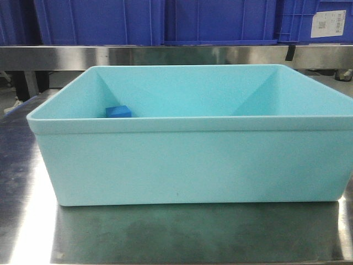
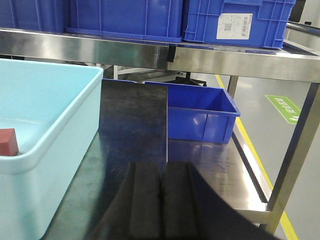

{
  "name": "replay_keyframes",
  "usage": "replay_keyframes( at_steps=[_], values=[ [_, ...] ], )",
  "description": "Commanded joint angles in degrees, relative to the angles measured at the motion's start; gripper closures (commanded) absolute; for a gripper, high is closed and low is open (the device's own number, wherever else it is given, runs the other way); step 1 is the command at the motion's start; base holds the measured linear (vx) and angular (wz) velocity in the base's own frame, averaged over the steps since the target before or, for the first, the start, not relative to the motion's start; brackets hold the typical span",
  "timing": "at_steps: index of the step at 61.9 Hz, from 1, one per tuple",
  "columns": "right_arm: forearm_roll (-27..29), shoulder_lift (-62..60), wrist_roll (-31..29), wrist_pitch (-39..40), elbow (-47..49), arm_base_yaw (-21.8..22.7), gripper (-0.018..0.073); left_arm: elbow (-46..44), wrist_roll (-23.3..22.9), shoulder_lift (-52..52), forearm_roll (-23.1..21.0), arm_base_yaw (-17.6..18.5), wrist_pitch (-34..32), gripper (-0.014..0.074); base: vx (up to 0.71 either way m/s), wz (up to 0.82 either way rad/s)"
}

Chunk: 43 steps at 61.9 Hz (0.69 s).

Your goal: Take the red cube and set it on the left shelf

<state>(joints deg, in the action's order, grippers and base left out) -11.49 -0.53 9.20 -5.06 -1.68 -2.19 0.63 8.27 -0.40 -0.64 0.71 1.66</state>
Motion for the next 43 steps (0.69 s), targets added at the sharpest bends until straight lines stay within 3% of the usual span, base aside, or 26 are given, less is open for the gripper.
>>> replay_keyframes(
  at_steps=[1, 43],
  values=[
    [-0.29, -1.07, -0.12, 5.06, 1.41, 0.28, 0.0501, 1.26, 0.03, -0.23, -0.27, 0.08, -5.14, 0.0491, 0.0, 0.0],
    [-0.29, -1.07, -0.12, 5.06, 1.41, 0.28, 0.0501, 1.26, 0.03, -0.23, -0.27, 0.08, -5.14, 0.0491, 0.0, 0.0]
  ],
)
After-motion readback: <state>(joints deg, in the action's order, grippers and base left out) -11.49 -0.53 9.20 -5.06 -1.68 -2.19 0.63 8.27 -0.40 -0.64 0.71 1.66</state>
